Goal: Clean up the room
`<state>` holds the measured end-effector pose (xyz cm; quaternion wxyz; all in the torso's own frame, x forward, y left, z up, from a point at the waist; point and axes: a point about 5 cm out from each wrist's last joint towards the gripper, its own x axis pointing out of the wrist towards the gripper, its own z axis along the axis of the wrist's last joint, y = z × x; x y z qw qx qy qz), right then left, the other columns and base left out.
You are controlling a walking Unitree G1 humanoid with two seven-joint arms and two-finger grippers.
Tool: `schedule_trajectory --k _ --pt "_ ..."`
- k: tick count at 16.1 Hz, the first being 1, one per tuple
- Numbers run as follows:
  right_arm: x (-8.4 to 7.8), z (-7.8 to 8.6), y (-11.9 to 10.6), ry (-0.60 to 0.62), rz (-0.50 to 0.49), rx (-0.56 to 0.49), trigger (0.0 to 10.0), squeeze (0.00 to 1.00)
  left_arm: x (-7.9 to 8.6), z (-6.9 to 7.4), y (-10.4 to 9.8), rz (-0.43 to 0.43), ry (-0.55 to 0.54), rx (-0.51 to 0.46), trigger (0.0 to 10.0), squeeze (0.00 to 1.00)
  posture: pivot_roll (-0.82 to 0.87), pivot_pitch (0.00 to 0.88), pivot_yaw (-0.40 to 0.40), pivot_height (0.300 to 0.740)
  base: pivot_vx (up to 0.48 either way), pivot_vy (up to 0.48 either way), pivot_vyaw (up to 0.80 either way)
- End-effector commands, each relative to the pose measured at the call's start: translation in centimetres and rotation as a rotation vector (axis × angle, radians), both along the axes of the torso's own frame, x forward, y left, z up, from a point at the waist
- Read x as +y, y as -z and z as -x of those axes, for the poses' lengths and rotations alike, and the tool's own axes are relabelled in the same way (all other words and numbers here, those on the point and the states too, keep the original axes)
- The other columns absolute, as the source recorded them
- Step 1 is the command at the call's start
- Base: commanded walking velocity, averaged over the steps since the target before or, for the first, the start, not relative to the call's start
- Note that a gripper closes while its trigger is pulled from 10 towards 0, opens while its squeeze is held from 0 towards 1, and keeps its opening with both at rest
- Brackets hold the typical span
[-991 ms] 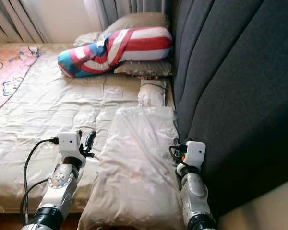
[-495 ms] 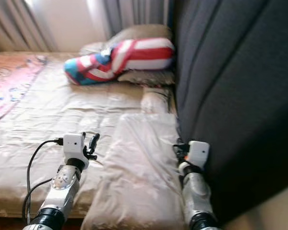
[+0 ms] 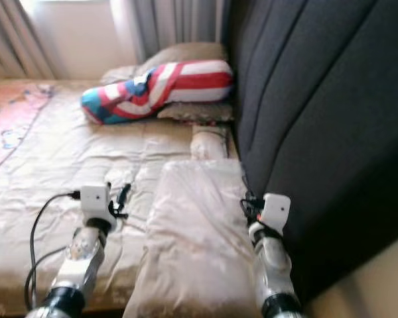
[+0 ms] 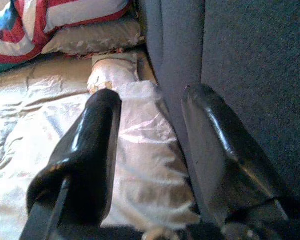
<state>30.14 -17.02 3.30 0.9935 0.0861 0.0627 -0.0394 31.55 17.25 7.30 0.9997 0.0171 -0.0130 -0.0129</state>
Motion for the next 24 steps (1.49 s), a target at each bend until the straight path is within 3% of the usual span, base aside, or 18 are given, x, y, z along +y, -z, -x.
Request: schedule_trajectory --k 1,17,24 --pt "0.2 -0.4 -0.3 -0.002 -0.01 -0.001 10.0 0.0 0.1 0.0 0.2 0.007 -0.014 0.012 10.0 0.0 -0.04 0.062 -0.007 0.74 0.0 0.285 0.0" --pt "0.9 -0.4 0.1 -0.01 -0.024 0.032 10.0 0.0 0.7 -0.1 0.2 0.004 -0.02 0.024 10.0 0.0 -0.04 0.093 0.006 0.74 0.0 0.287 0.0" --pt "0.1 -0.6 0.0 -0.009 -0.008 0.044 10.0 0.0 1.3 -0.1 0.4 0.043 -0.057 0.038 10.0 0.0 -0.04 0.091 0.002 0.74 0.0 0.304 0.0"
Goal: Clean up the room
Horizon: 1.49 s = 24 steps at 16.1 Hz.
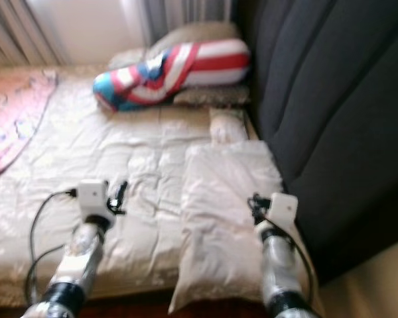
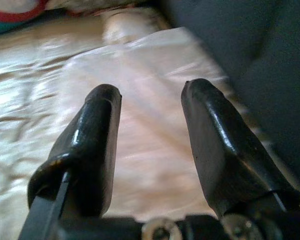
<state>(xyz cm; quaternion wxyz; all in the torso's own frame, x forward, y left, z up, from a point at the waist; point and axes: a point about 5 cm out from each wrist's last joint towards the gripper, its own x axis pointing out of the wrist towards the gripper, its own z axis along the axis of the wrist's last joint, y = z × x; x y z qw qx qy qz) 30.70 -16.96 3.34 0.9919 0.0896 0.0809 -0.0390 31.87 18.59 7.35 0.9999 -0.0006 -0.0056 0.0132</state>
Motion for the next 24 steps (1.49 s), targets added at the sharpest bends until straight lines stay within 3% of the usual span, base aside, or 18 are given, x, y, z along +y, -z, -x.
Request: schedule_trajectory --k 1,10,15,18,19,22,24 --pt "0.0 0.0 0.1 -0.007 0.002 0.009 10.0 0.0 0.0 0.2 0.5 0.008 -0.005 0.024 10.0 0.0 -0.04 0.09 0.001 0.74 0.0 0.33 0.0" --pt "0.0 0.1 0.5 -0.016 0.004 0.033 10.0 0.0 0.5 0.3 0.6 -0.002 -0.01 0.036 10.0 0.0 -0.03 0.077 0.007 0.74 0.0 0.323 0.0" --pt "-1.9 1.6 2.4 0.031 0.036 0.141 10.0 0.0 3.0 1.1 2.2 0.01 -0.074 0.121 10.0 0.0 -0.03 0.047 0.014 0.74 0.0 0.324 0.0" --pt "-4.2 4.3 5.2 0.095 0.039 0.308 10.0 0.0 4.2 3.3 5.8 -0.043 -0.053 0.327 10.0 0.0 -0.02 0.037 0.021 0.74 0.0 0.325 0.0" --pt "-4.9 5.8 6.4 0.116 0.047 0.388 10.0 0.0 4.7 4.5 7.2 -0.004 -0.084 0.404 10.0 0.0 -0.02 0.046 0.023 0.74 0.0 0.322 0.0" --pt "-5.4 9.0 8.9 0.108 0.068 0.554 10.0 0.0 5.0 6.9 9.7 0.019 -0.124 0.542 10.0 0.0 -0.03 0.056 0.023 0.74 0.0 0.325 0.0" --pt "-4.8 11.3 10.5 0.063 0.069 0.658 10.0 0.0 5.2 9.2 11.7 0.018 -0.151 0.669 10.0 0.0 -0.02 0.065 0.022 0.74 0.0 0.324 0.0"
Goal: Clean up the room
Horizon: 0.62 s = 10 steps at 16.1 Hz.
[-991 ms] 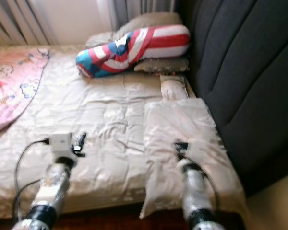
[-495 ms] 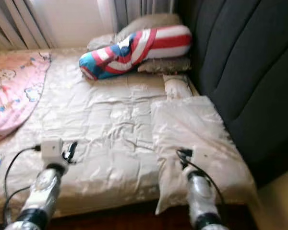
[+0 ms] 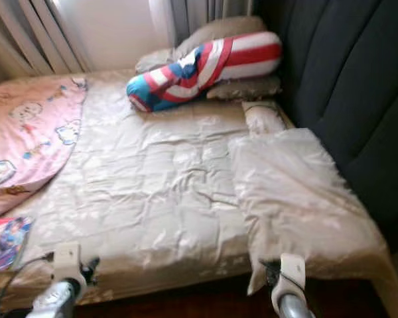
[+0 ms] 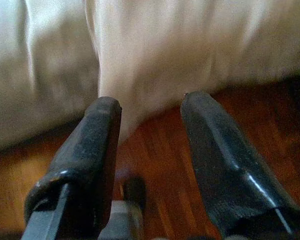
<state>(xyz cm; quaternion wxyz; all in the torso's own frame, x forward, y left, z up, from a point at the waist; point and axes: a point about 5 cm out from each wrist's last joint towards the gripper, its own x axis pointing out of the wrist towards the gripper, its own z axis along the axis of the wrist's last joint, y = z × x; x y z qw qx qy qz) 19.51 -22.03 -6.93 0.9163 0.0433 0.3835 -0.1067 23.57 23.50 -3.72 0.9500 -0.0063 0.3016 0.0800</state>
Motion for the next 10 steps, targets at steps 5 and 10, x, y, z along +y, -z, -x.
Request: schedule_trajectory --k 5,10 --pt "1.7 2.1 1.6 -0.119 0.034 0.146 10.0 0.0 -0.6 3.7 2.9 0.0 -0.003 0.204 10.0 0.0 -0.03 0.074 0.016 0.74 0.0 0.417 0.0" --pt "2.2 2.0 1.6 -0.188 0.084 0.159 10.0 0.0 -1.0 5.1 3.8 0.022 -0.038 0.253 10.0 0.0 -0.02 0.079 0.005 0.74 0.0 0.48 0.47"
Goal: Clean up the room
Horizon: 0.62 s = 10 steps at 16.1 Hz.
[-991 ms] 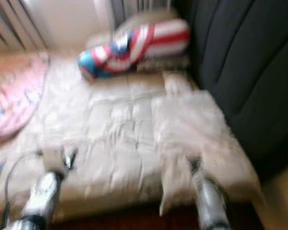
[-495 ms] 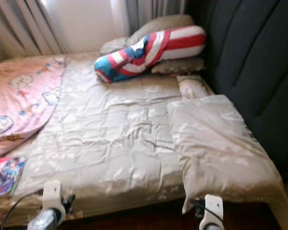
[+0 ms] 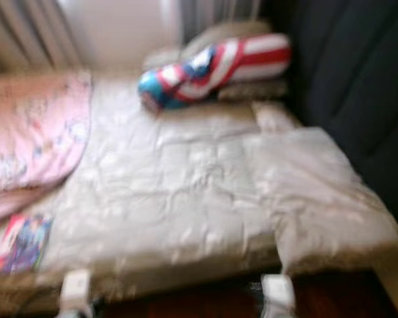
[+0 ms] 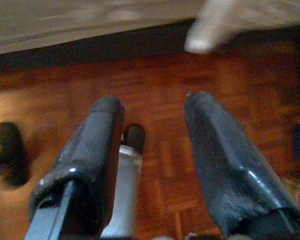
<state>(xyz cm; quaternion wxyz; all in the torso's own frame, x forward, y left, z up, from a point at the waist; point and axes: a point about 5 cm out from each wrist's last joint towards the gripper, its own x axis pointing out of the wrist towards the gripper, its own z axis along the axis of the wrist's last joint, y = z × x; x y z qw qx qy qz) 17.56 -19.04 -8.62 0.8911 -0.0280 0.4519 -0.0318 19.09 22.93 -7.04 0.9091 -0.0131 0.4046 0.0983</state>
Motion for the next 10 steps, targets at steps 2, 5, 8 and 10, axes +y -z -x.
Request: schedule_trajectory --k 2,5,8,10 --pt "-0.6 0.1 0.0 0.034 -0.025 0.005 10.0 0.0 0.2 1.1 0.6 0.007 -0.006 0.05 10.0 0.0 -0.02 0.079 0.005 0.74 0.0 0.48 0.0" --pt "-0.4 0.4 0.1 0.022 -0.025 0.02 10.0 0.0 0.9 1.8 0.8 0.001 -0.016 0.073 10.0 0.0 -0.02 0.082 0.008 0.74 0.0 0.48 0.0" --pt "-0.2 0.7 0.3 0.011 -0.034 0.032 10.0 0.0 0.6 1.9 0.9 0.001 -0.013 0.082 10.0 0.0 -0.02 0.079 0.015 0.74 0.0 0.48 0.0" --pt "-0.2 0.8 0.4 0.014 -0.035 0.035 10.0 0.0 0.4 1.9 0.9 0.0 -0.009 0.084 10.0 0.0 -0.02 0.076 0.016 0.74 0.0 0.48 0.0"
